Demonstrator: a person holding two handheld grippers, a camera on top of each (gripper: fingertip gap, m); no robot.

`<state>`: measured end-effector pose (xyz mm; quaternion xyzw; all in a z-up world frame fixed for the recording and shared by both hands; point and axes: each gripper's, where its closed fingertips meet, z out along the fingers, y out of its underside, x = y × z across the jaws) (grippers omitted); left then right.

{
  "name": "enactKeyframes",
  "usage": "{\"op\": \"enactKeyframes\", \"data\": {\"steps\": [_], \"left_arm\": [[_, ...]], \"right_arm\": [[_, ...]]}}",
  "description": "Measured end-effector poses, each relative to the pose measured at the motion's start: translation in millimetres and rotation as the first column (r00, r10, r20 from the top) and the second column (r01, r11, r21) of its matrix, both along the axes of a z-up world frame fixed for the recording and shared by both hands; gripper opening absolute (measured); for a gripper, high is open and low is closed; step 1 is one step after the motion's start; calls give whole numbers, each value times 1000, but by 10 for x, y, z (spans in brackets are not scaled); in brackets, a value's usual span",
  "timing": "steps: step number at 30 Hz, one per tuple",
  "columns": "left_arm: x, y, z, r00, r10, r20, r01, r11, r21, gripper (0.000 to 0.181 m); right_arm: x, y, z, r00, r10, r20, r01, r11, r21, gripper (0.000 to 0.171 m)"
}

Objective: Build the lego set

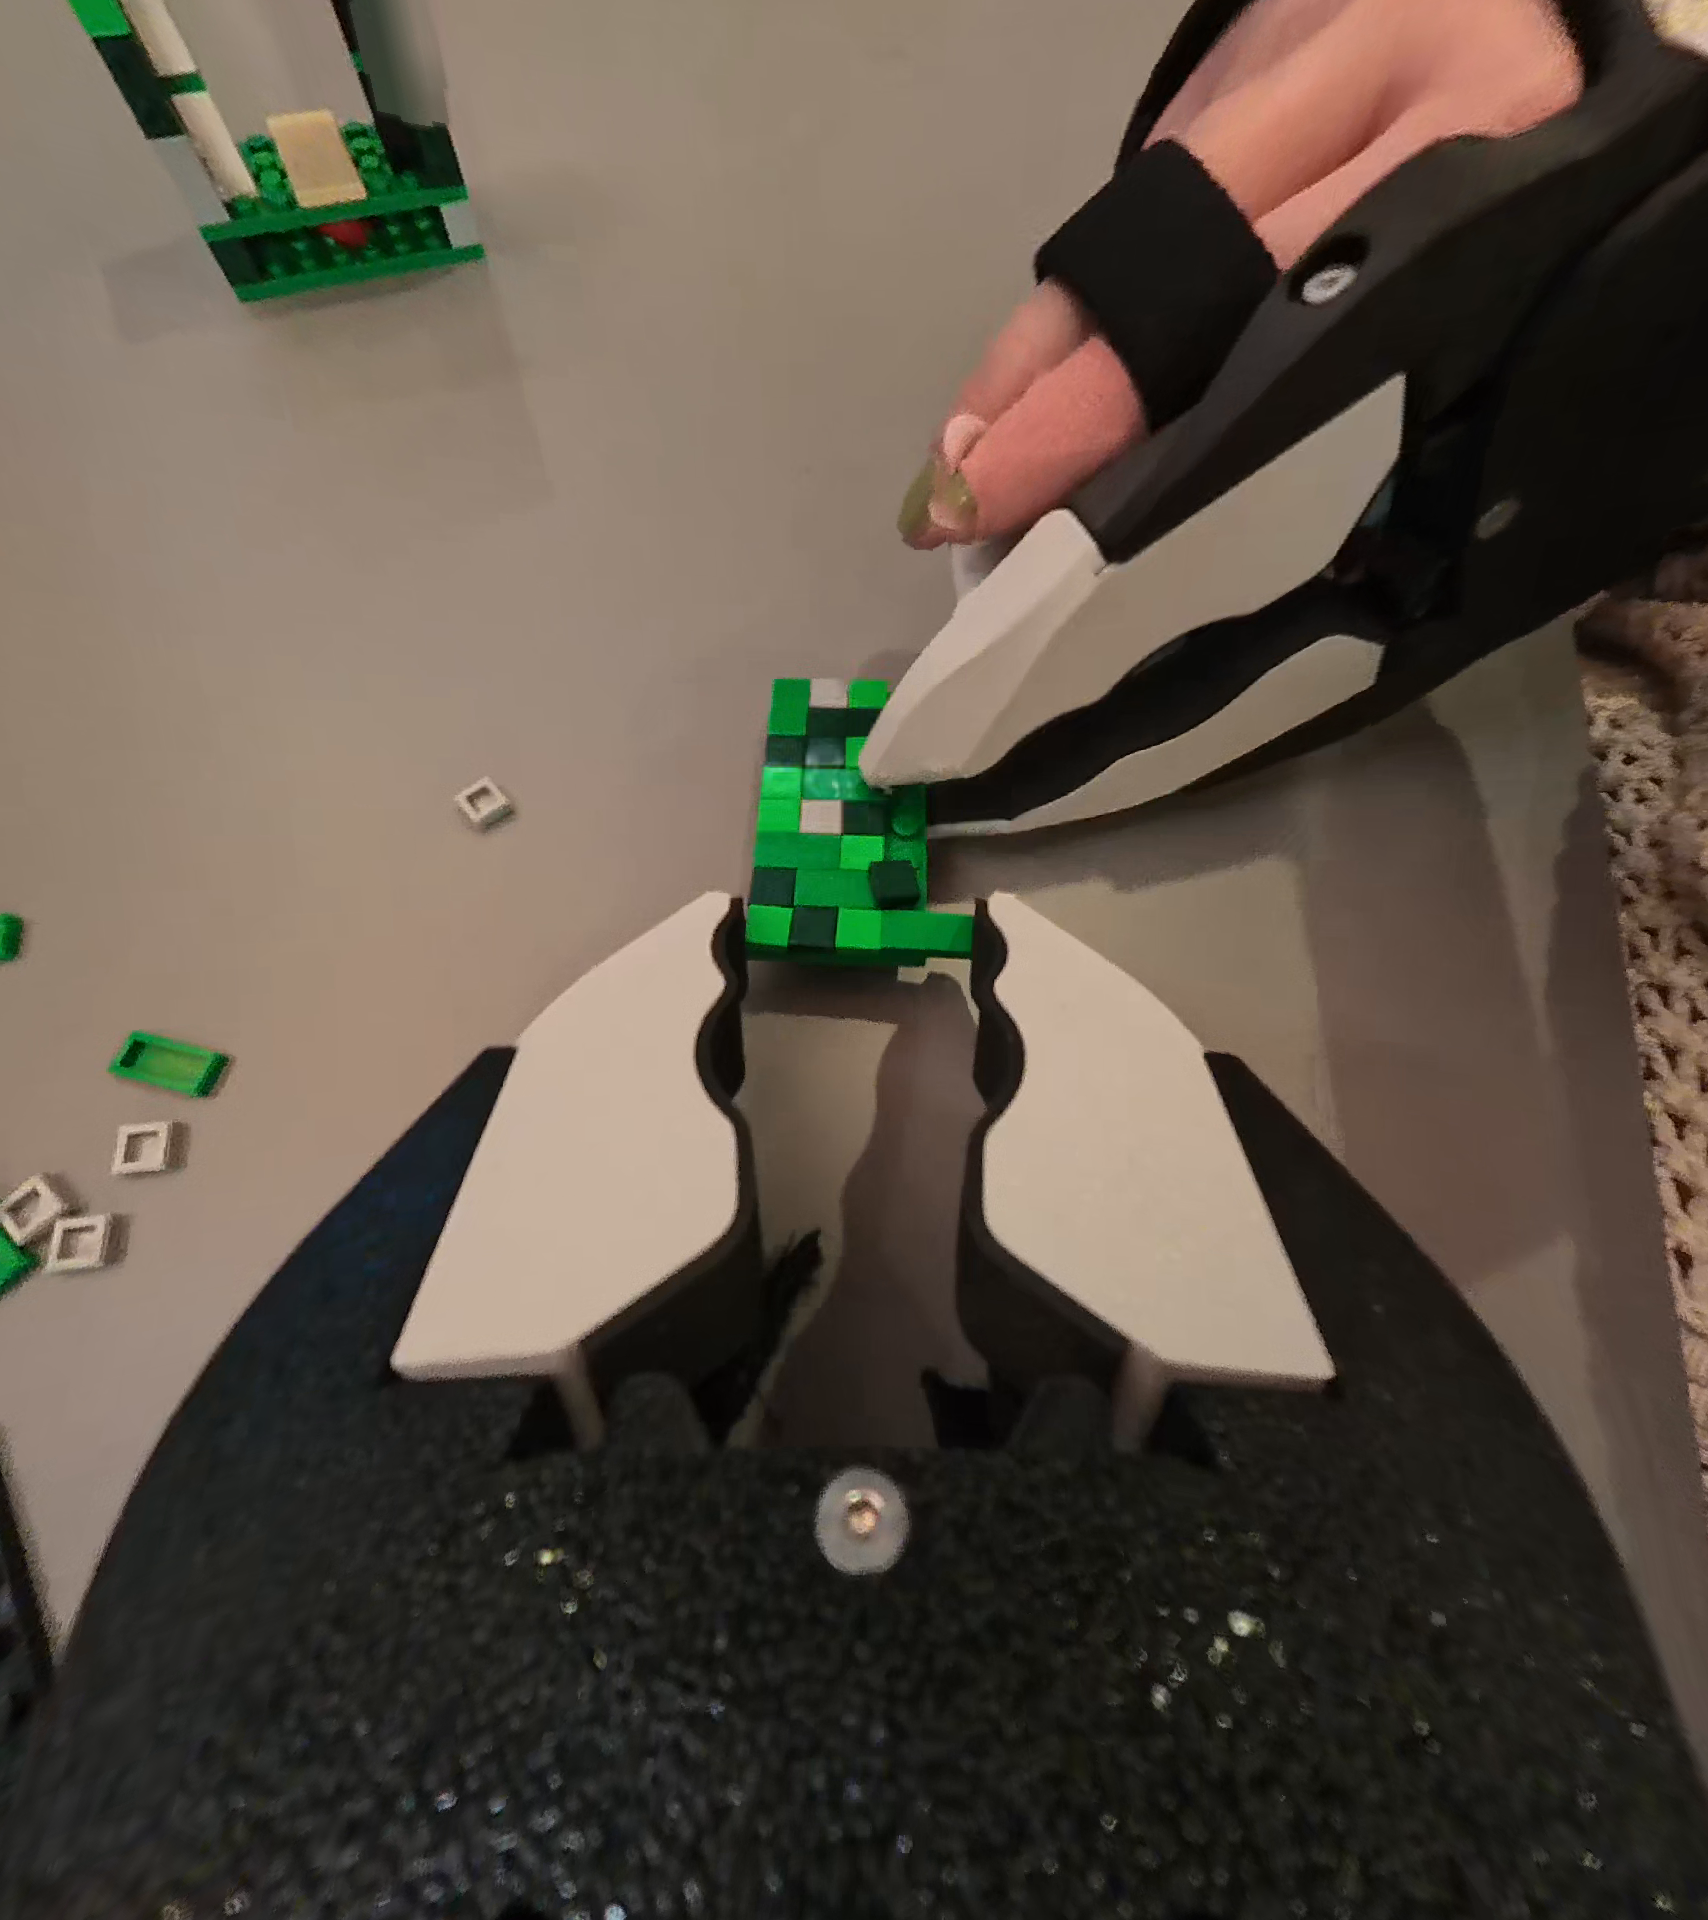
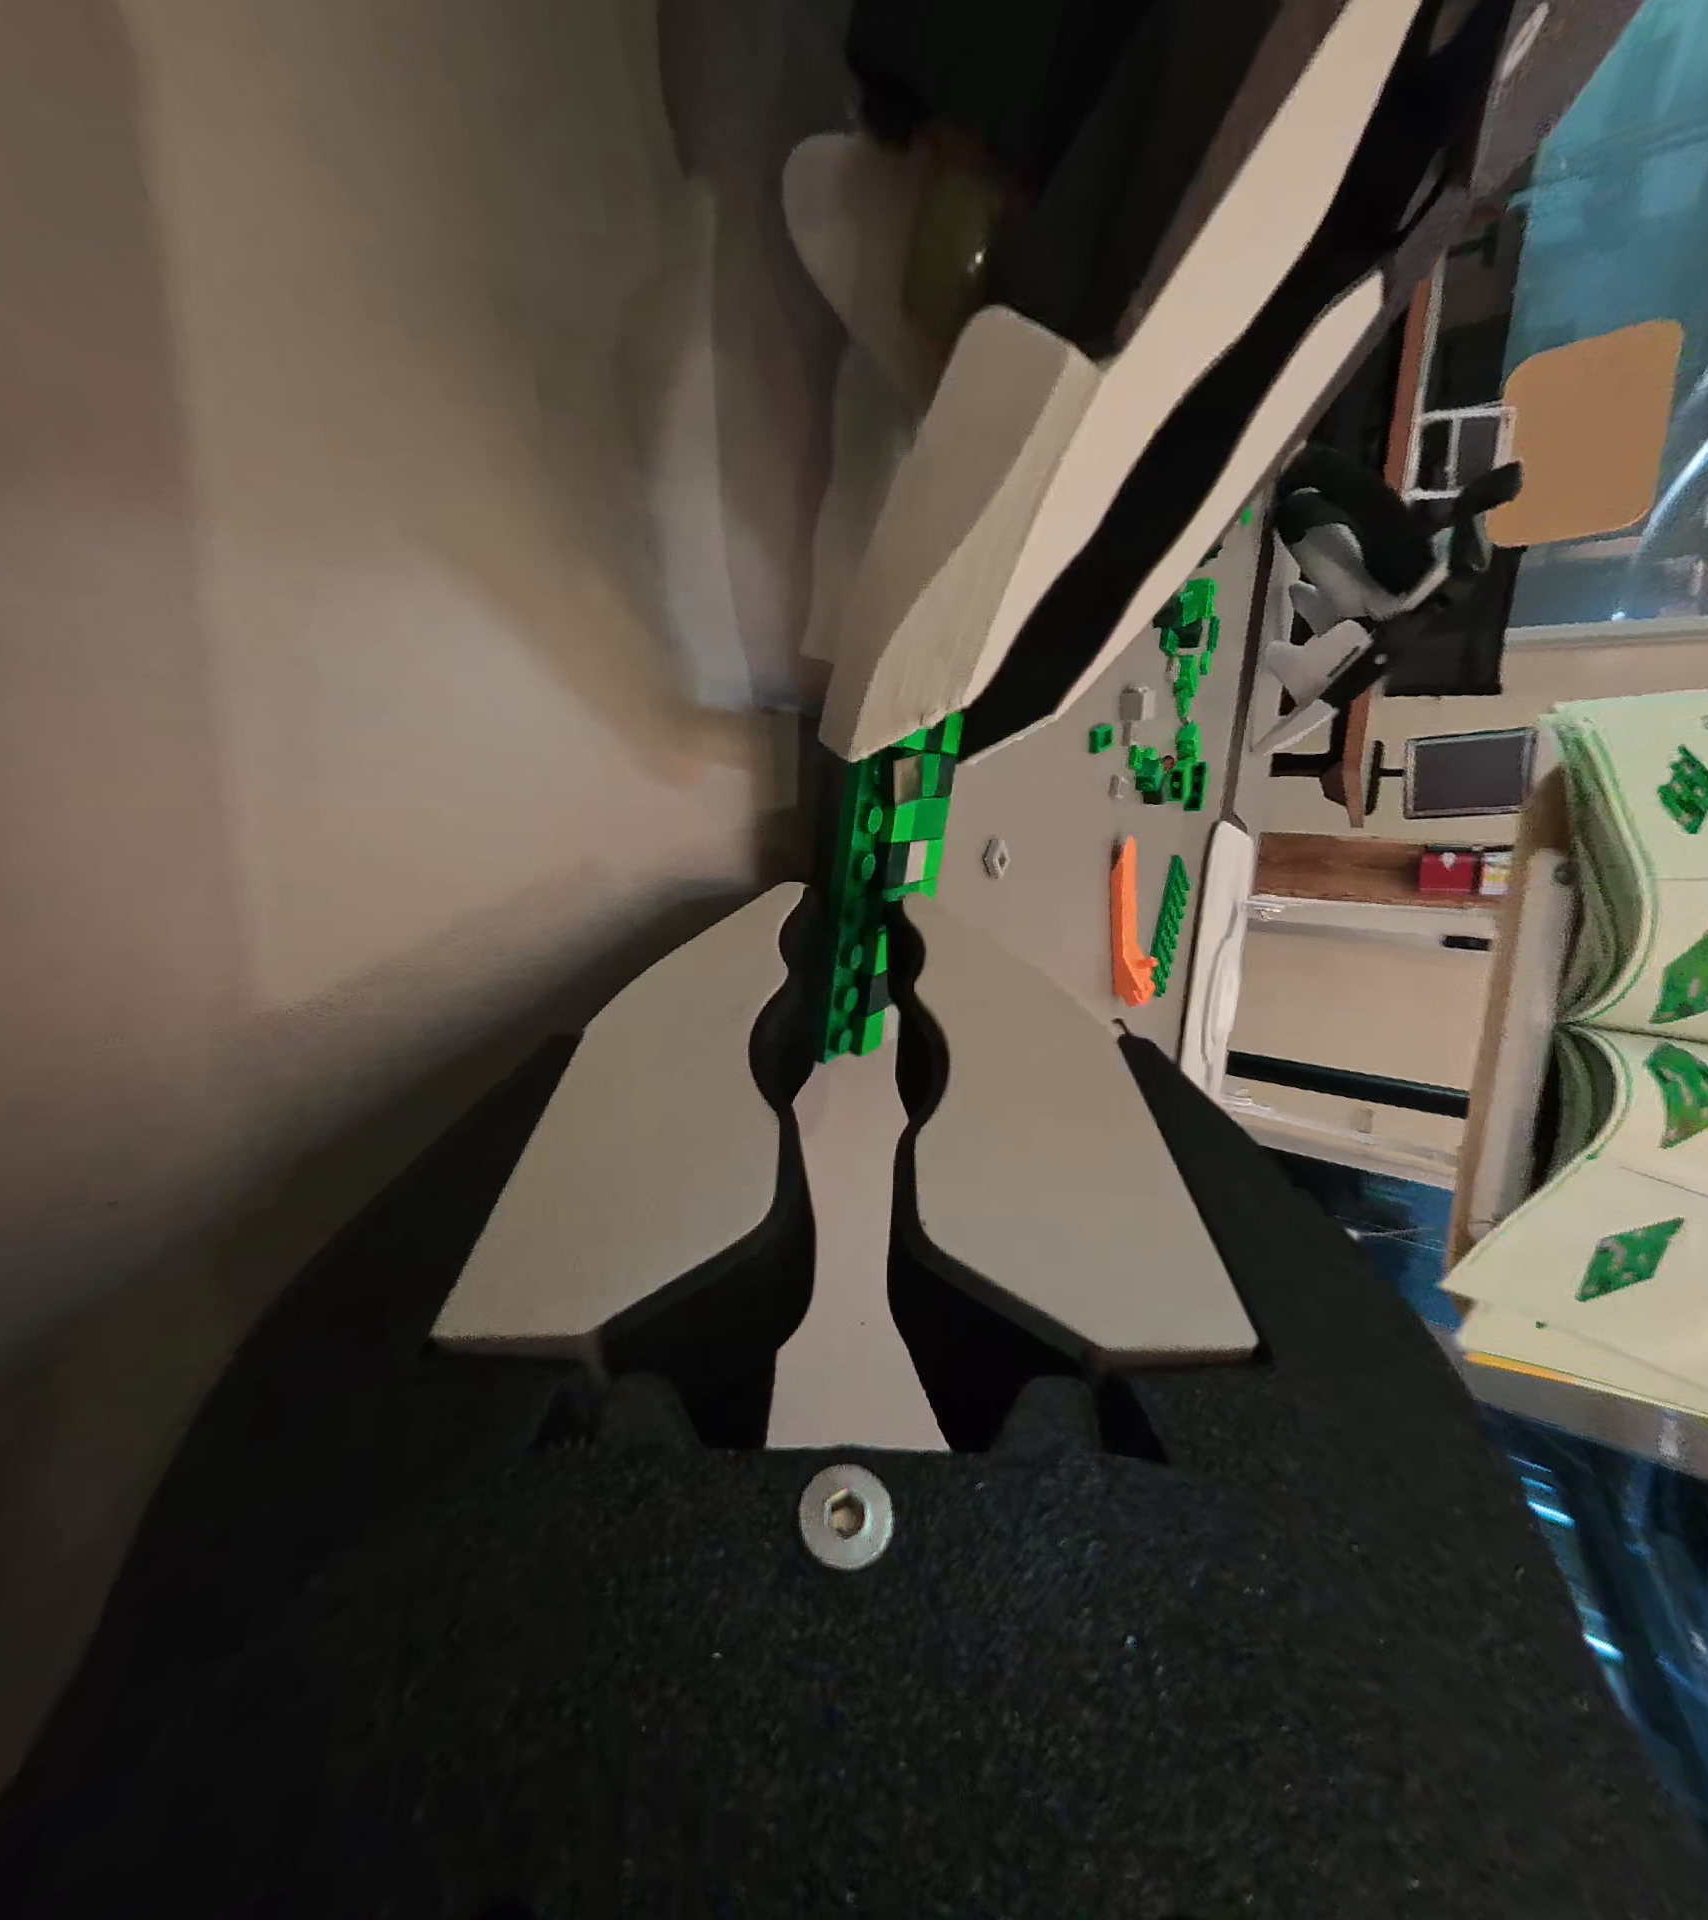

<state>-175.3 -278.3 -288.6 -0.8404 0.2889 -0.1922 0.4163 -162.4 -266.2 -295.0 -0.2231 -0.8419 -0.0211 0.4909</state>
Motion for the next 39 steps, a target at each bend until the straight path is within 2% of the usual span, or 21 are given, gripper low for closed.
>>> {"op": "enactKeyframes", "data": {"steps": [6, 9, 12, 19, 26, 29, 35, 37, 39], "left_arm": [[-14, -29, -21, 1000, -12, 2, 12, 1000, -22, 45], [-27, -40, -54, 997, -28, -69, 27, 1000, -10, 57], [-10, -40, -74, 979, -62, -195, 75, 995, 61, 57], [-41, 27, 7, 863, -30, -505, 203, 934, 292, 46], [-168, 128, 74, 664, 115, -738, 347, 827, 441, 35], [-205, 171, 149, 598, 196, -777, 390, 775, 496, 35], [-279, 244, 286, 517, 328, -791, 419, 709, 568, 20], [-222, 232, 333, 514, 348, -784, 451, 668, 592, 22], [-191, 224, 336, 509, 349, -787, 465, 658, 592, 15]], "right_arm": [[-33, 76, 10, 999, 4, -43, 1, 993, 119, 8], [-36, 92, 6, 998, 6, -62, 2, 992, 130, 5], [-48, 95, 13, 996, 9, -86, 3, 990, 139, 5], [-68, 89, 82, 986, 32, -163, -2, 983, 181, 4], [-71, 76, 176, 972, 56, -229, -7, 978, 209, 4], [-73, 75, 227, 965, 65, -253, -11, 978, 210, 4], [-108, 52, 361, 948, 86, -306, -34, 985, 171, 4], [-124, 24, 374, 946, 92, -311, -46, 987, 153, 4], [-126, 17, 381, 944, 97, -315, -50, 987, 154, 4]]}}
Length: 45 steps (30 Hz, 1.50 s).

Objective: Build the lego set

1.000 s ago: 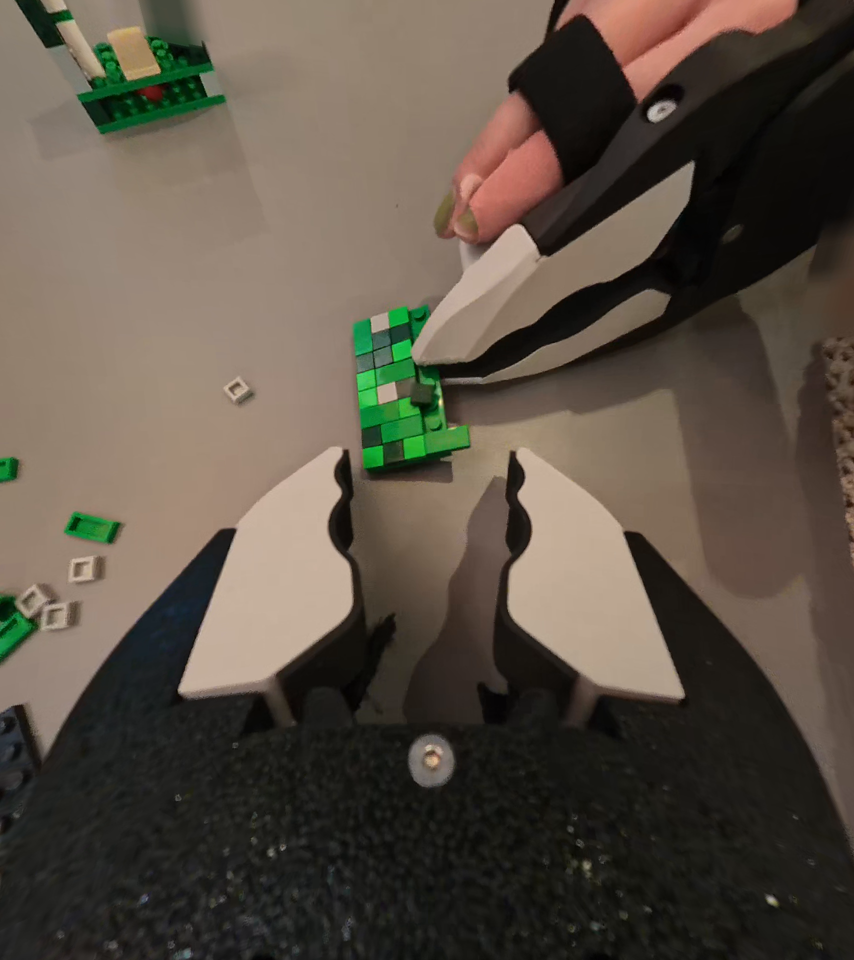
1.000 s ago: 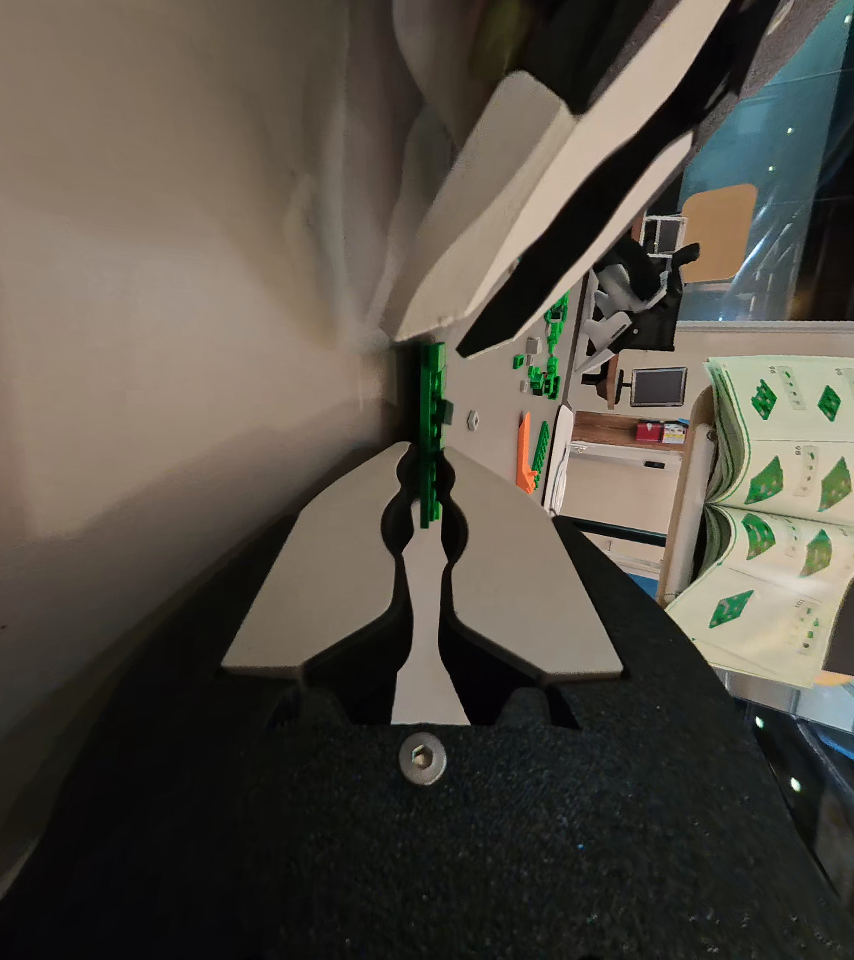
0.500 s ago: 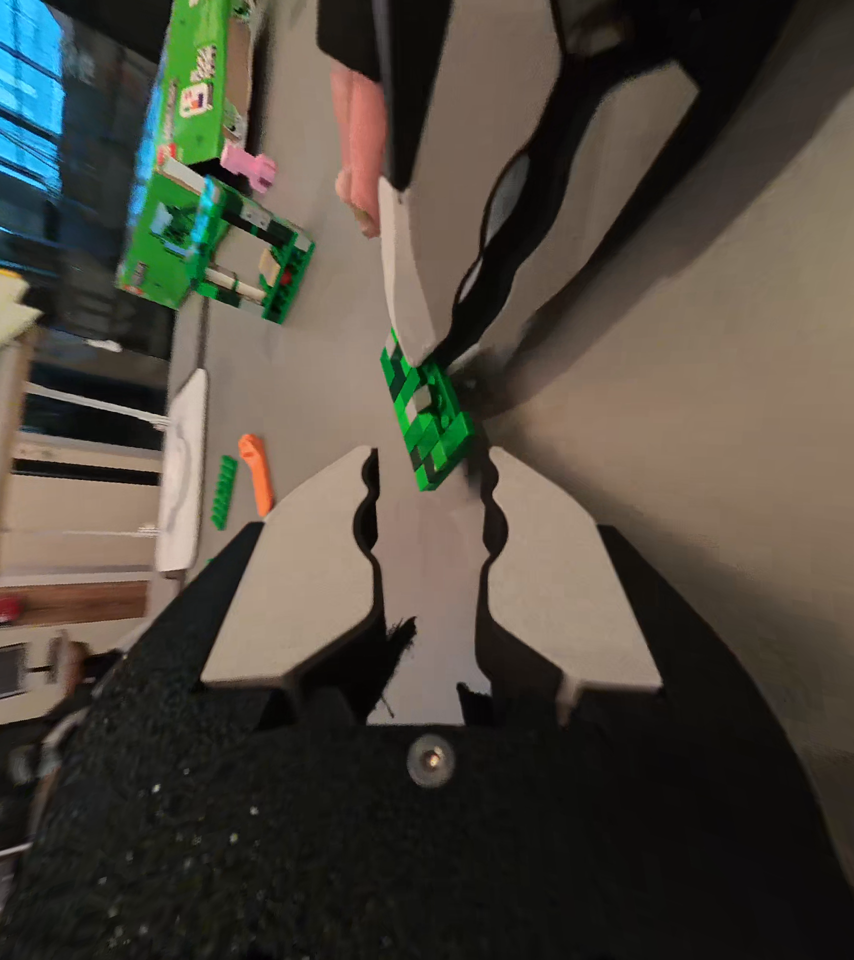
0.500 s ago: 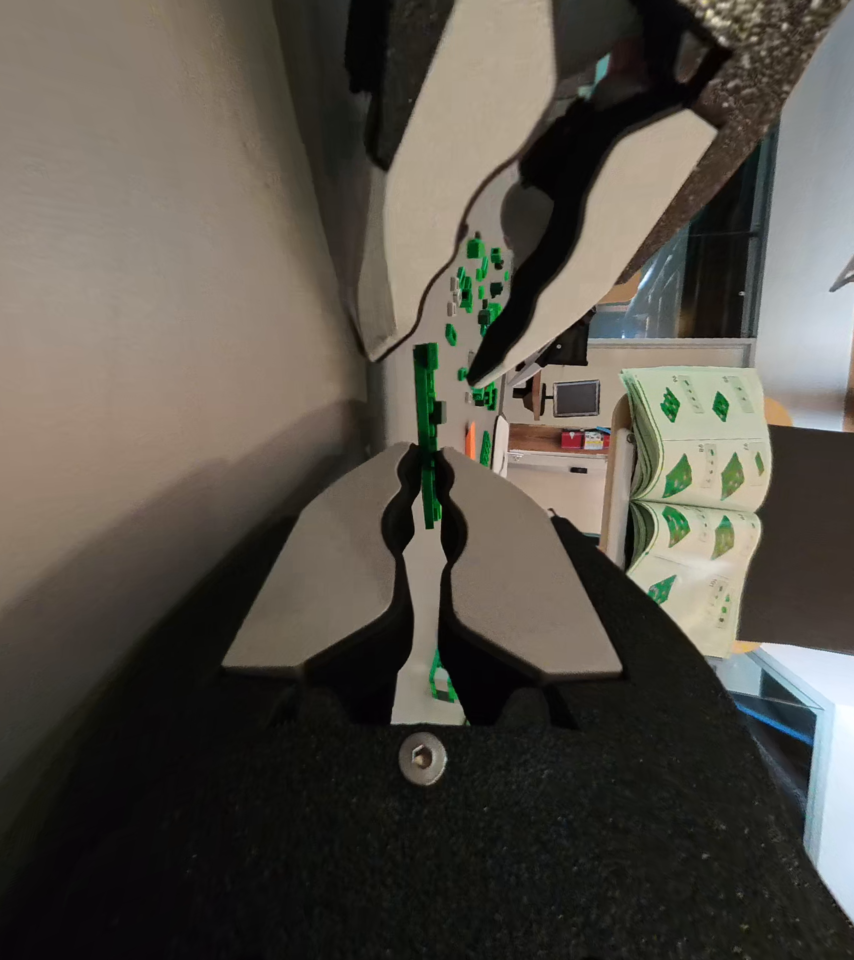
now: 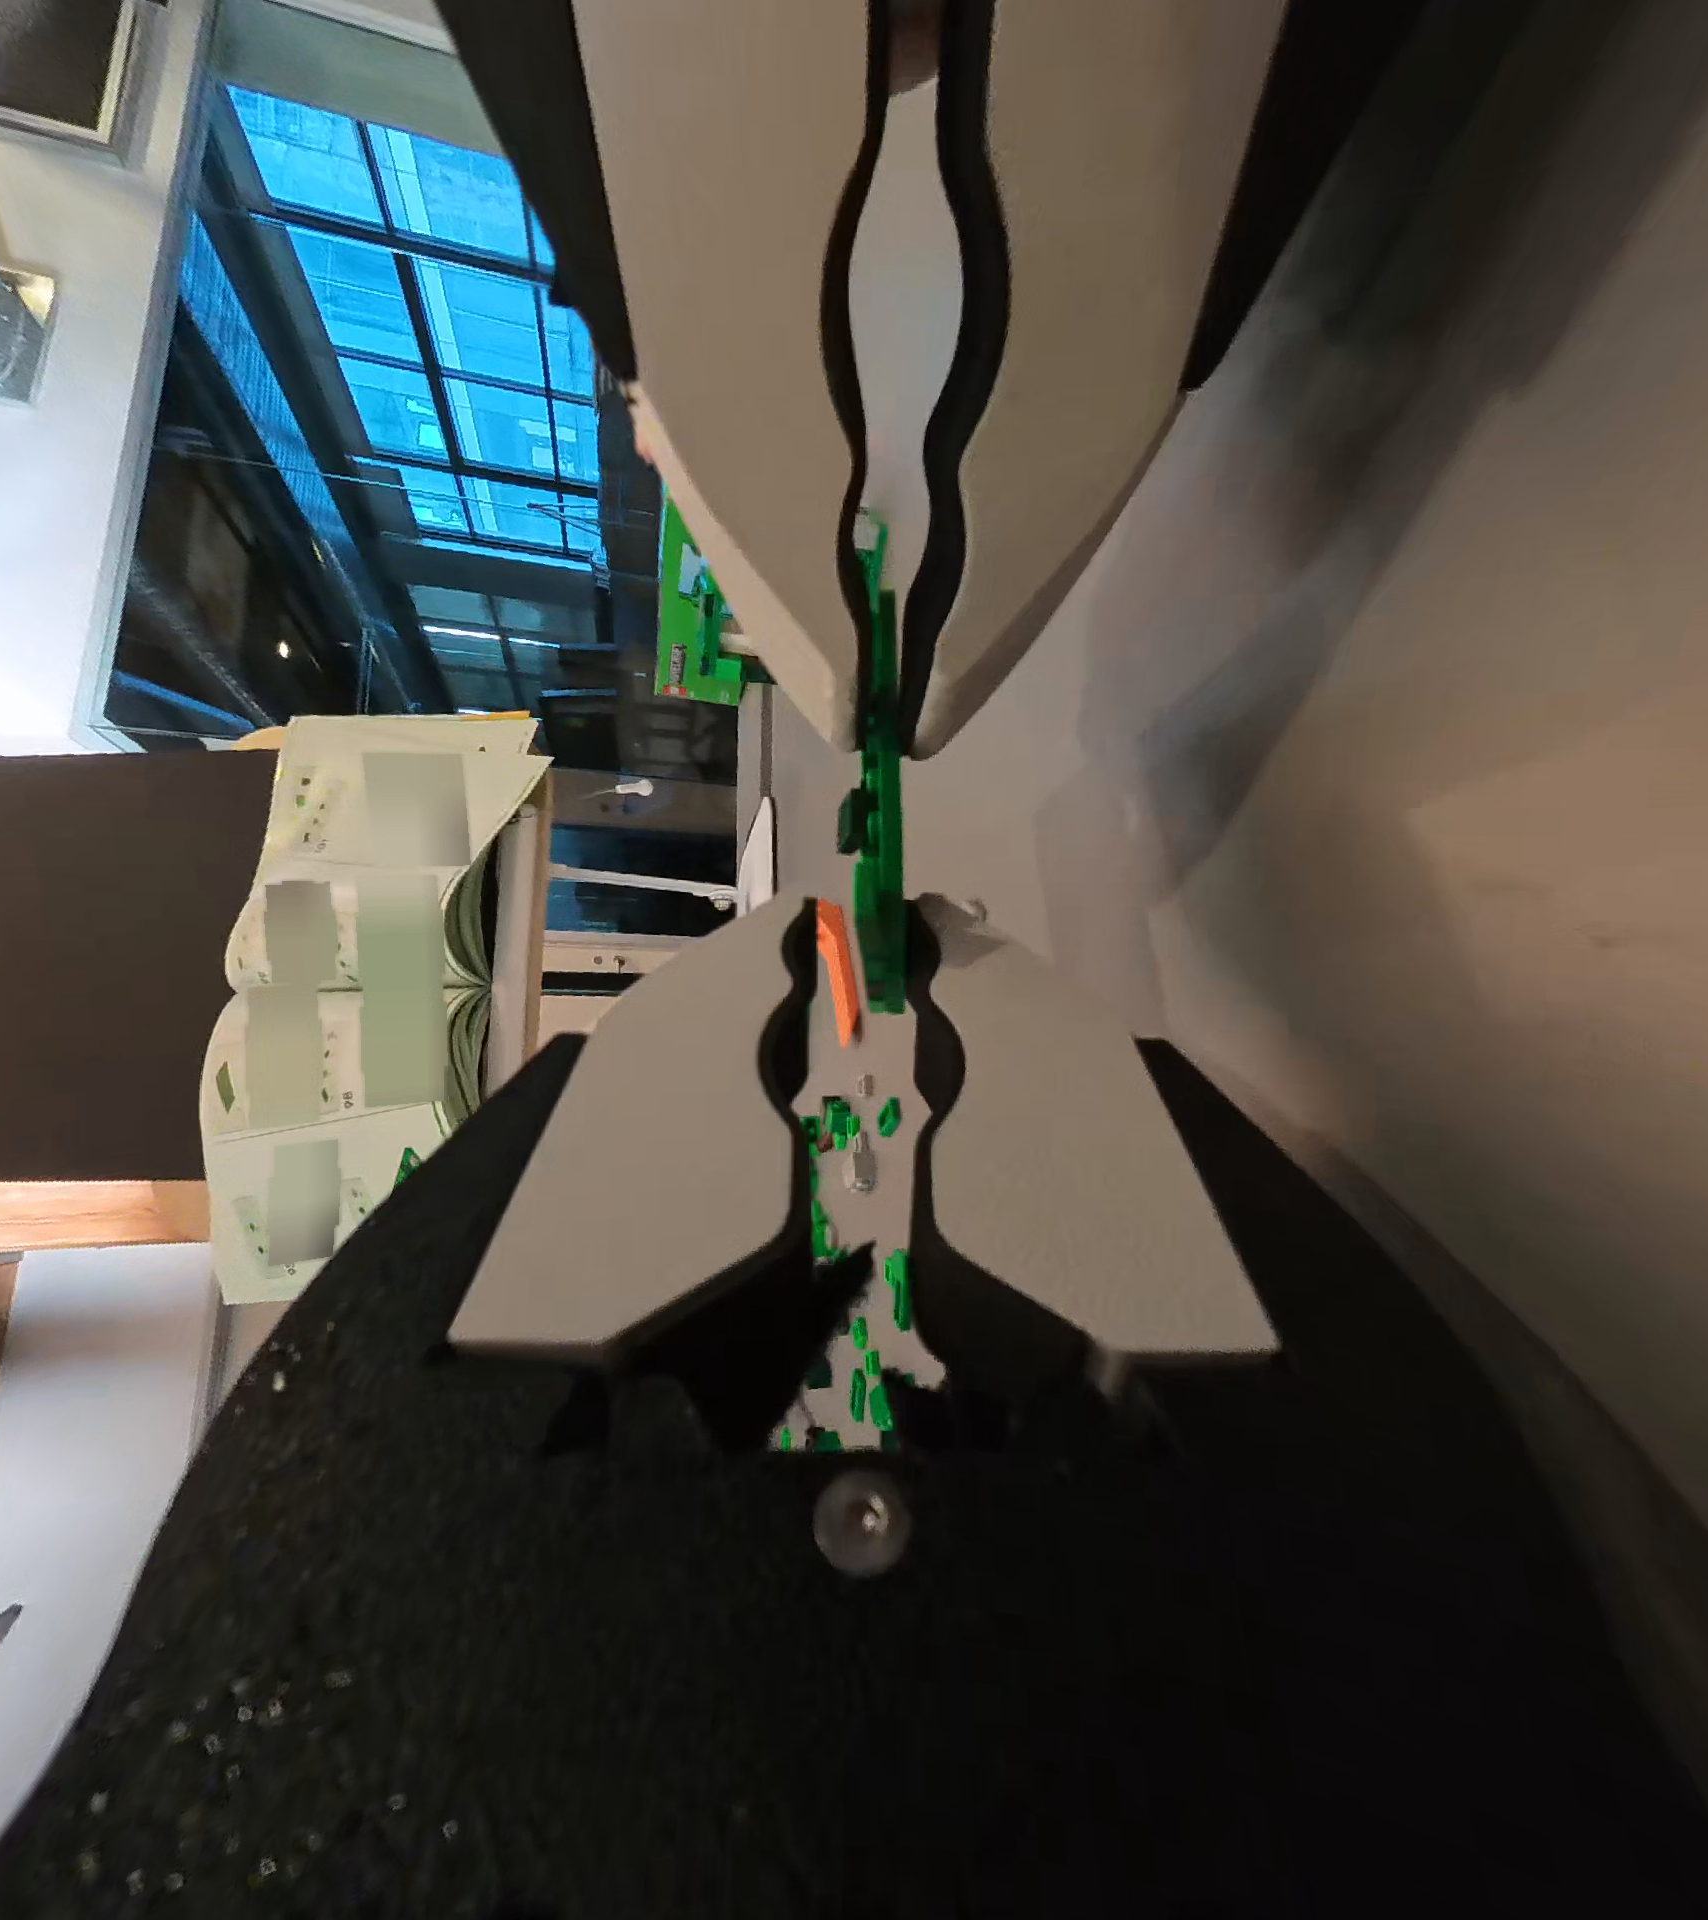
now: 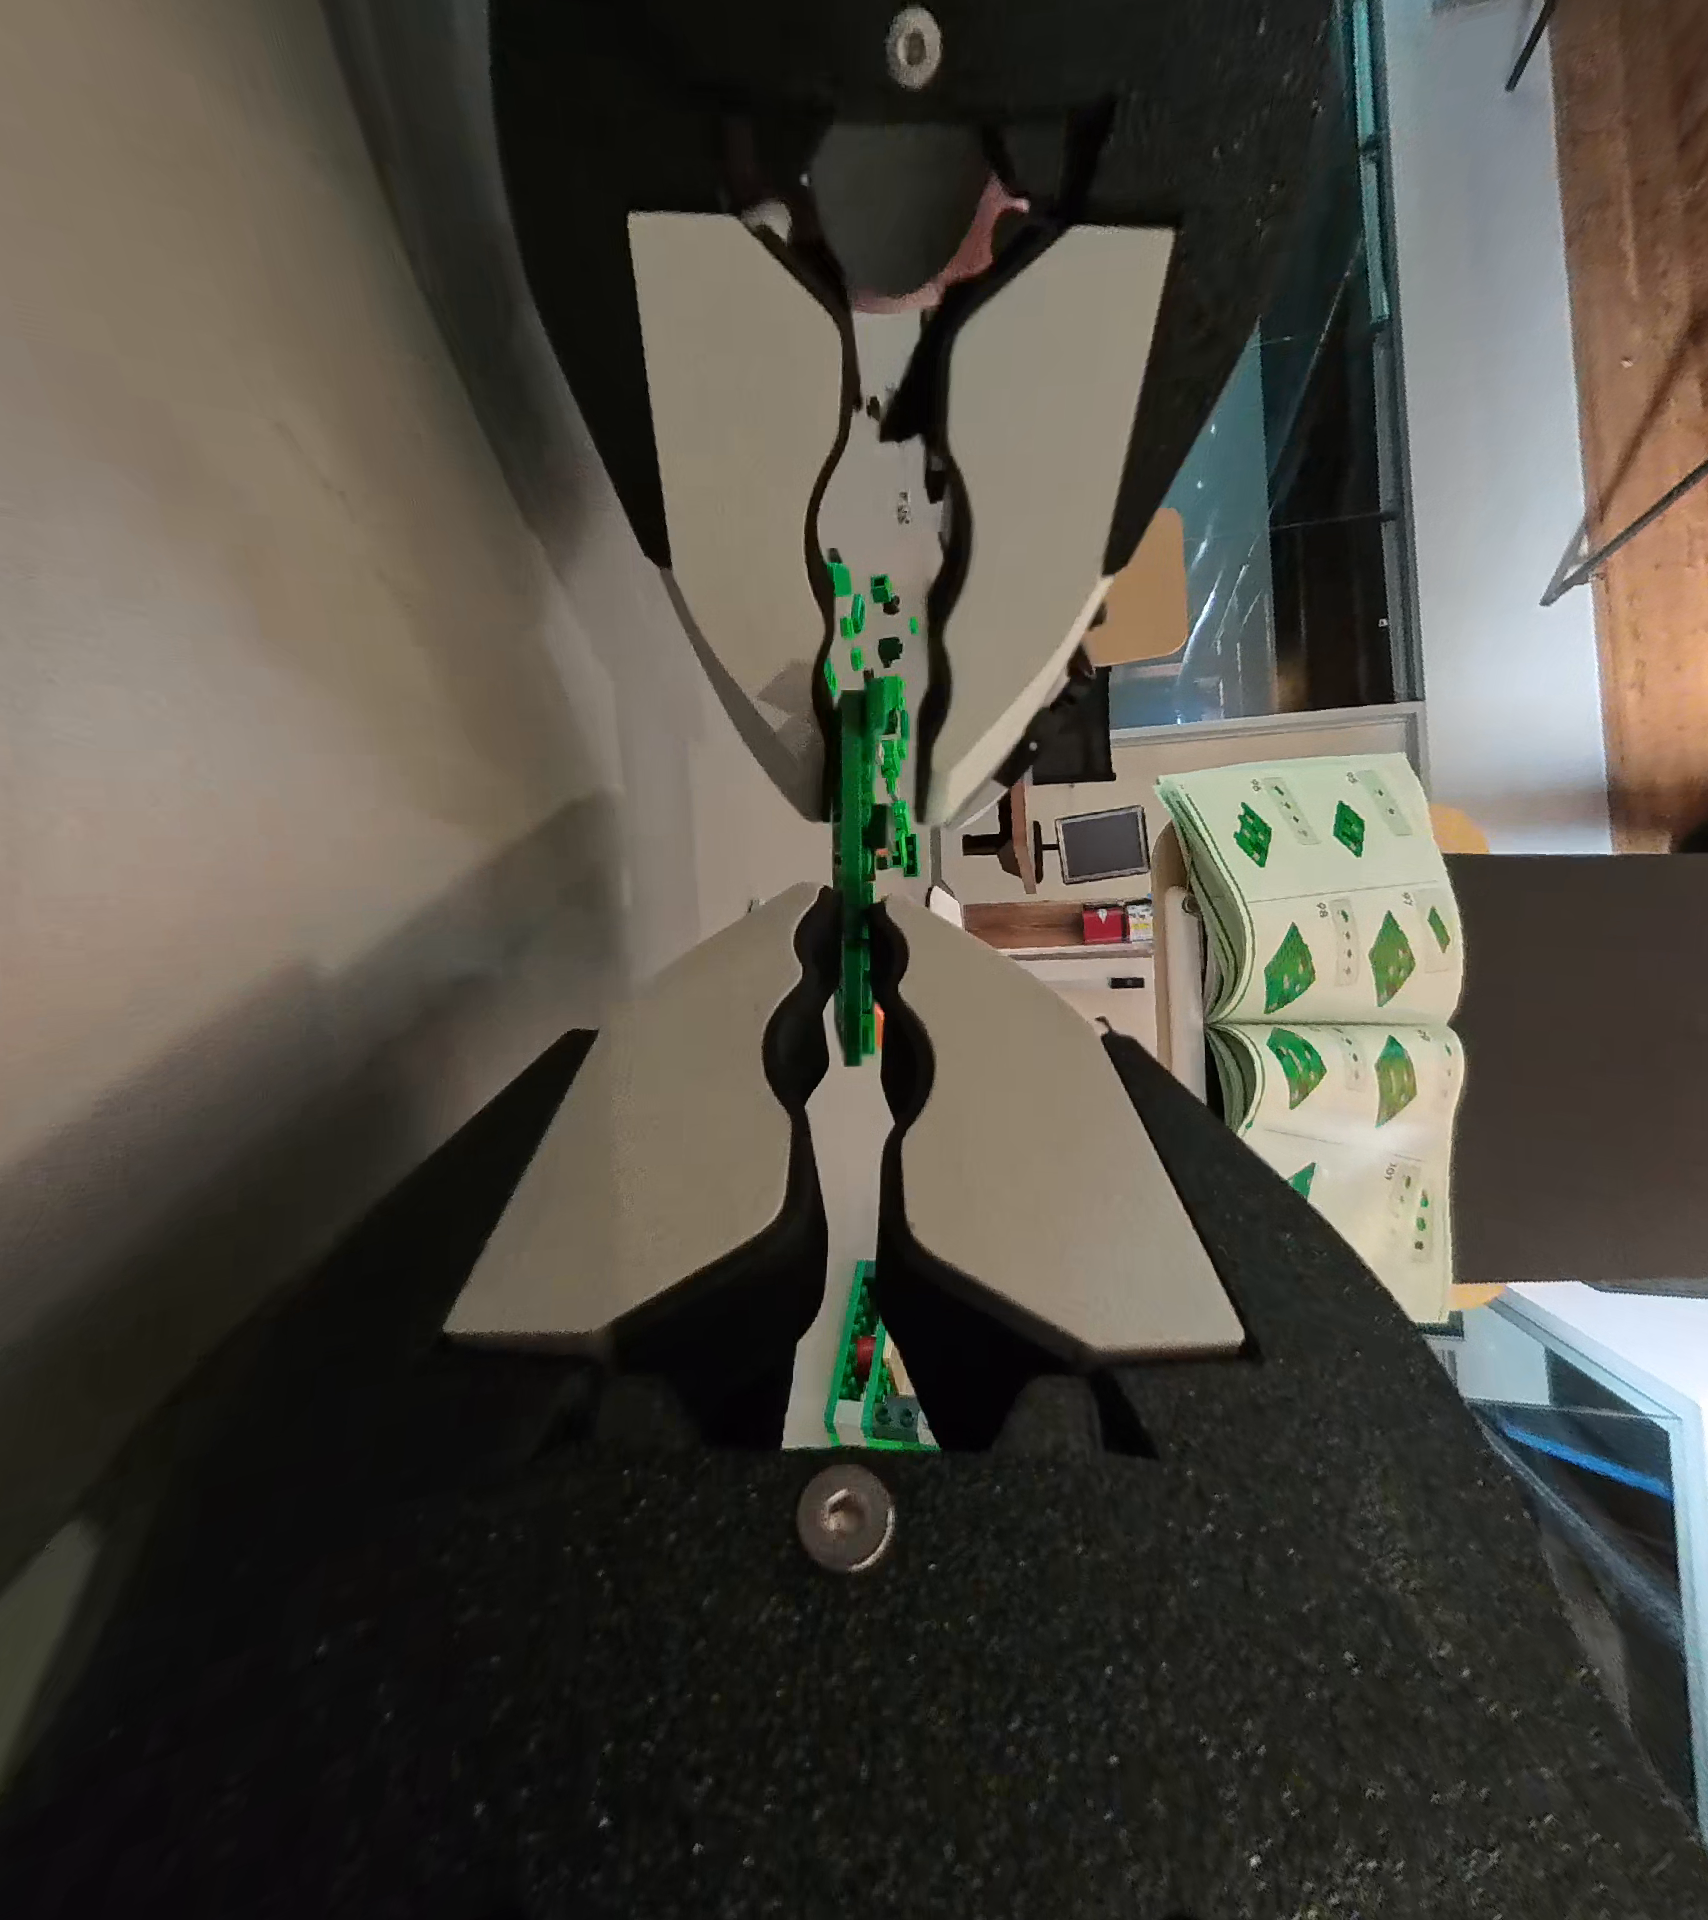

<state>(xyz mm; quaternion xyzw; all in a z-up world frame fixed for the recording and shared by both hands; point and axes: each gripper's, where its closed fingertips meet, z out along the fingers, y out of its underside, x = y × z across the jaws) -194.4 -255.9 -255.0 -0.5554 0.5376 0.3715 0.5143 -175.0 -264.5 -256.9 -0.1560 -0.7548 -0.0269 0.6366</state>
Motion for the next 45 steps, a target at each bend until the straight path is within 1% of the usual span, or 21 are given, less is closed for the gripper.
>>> {"op": "enactKeyframes", "data": {"steps": [2, 7, 11, 14, 16, 17, 20, 22, 25, 26, 32, 45], "left_arm": [[6, -6, -8, 1000, -2, -22, 2, 1000, 4, 6], [23, -21, 11, 998, -2, -59, 4, 1000, 20, 6], [48, -31, 39, 998, 2, -67, 0, 999, 33, 6], [85, -51, 72, 999, -16, -43, 18, 999, 39, 6], [116, -65, 84, 999, -31, -37, 32, 999, 43, 6], [130, -71, 92, 999, -37, -40, 39, 998, 50, 6], [177, -98, 126, 997, -64, -31, 66, 995, 70, 6], [195, -112, 155, 997, -76, -20, 78, 994, 81, 6], [199, -119, 165, 997, -82, -16, 83, 993, 84, 6], [203, -124, 169, 996, -85, -17, 86, 992, 87, 6], [224, -142, 173, 995, -101, -23, 102, 991, 87, 6], [252, -164, 185, 993, -115, -36, 118, 989, 94, 6]], "right_arm": [[2, 3, 14, 1000, 4, -9, -4, 1000, -6, 5], [12, -17, 8, 1000, 24, 9, -23, 997, -71, 6], [39, -71, -10, 997, 65, 43, -52, 968, -243, 16], [68, -144, 41, 992, 122, 42, -96, 915, -392, 23], [85, -198, 125, 987, 161, 15, -130, 846, -517, 24], [95, -225, 175, 984, 179, 2, -144, 795, -589, 24], [119, -284, 319, 972, 234, -23, -162, 598, -785, 18], [148, -333, 335, 957, 289, 19, -132, 494, -859, 15], [152, -342, 341, 945, 324, 51, -90, 406, -909, 15], [143, -333, 355, 945, 323, 45, -91, 396, -914, 14], [123, -313, 274, 944, 314, 98, -41, 409, -912, 10], [122, -310, 277, 938, 327, 119, -25, 403, -915, 9]]}}
